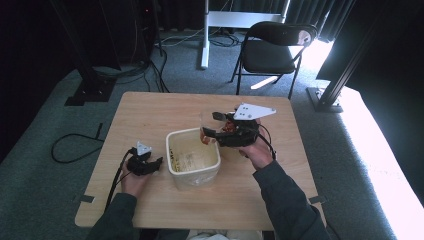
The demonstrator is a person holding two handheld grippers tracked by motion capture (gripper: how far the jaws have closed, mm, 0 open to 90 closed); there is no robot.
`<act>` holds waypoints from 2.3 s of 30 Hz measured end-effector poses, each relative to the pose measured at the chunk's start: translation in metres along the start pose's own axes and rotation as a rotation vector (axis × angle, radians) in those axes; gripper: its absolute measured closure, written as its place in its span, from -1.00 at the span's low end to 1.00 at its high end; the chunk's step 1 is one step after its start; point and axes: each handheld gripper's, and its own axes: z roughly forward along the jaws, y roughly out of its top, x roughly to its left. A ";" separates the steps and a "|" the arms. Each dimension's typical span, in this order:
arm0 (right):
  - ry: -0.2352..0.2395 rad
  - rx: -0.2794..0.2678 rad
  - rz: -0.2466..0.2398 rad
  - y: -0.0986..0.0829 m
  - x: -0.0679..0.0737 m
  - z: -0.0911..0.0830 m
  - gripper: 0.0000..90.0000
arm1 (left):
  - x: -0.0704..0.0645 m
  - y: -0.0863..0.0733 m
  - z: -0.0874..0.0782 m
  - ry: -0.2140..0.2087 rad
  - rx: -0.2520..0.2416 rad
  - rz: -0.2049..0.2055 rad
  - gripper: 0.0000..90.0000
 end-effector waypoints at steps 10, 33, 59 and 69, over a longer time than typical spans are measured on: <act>0.032 0.001 0.001 0.003 0.008 0.013 -0.23 | 0.000 0.000 0.000 0.000 -0.001 -0.001 -0.03; 0.067 0.046 -0.012 -0.006 0.024 0.042 -0.29 | 0.000 0.000 0.000 0.000 0.000 0.000 -0.03; 0.066 0.098 0.056 -0.024 0.025 0.058 -0.52 | 0.000 0.000 0.000 -0.001 0.000 0.000 -0.03; 0.098 0.086 0.081 -0.024 0.024 0.058 -0.69 | 0.000 0.000 0.000 0.000 0.000 0.000 -0.03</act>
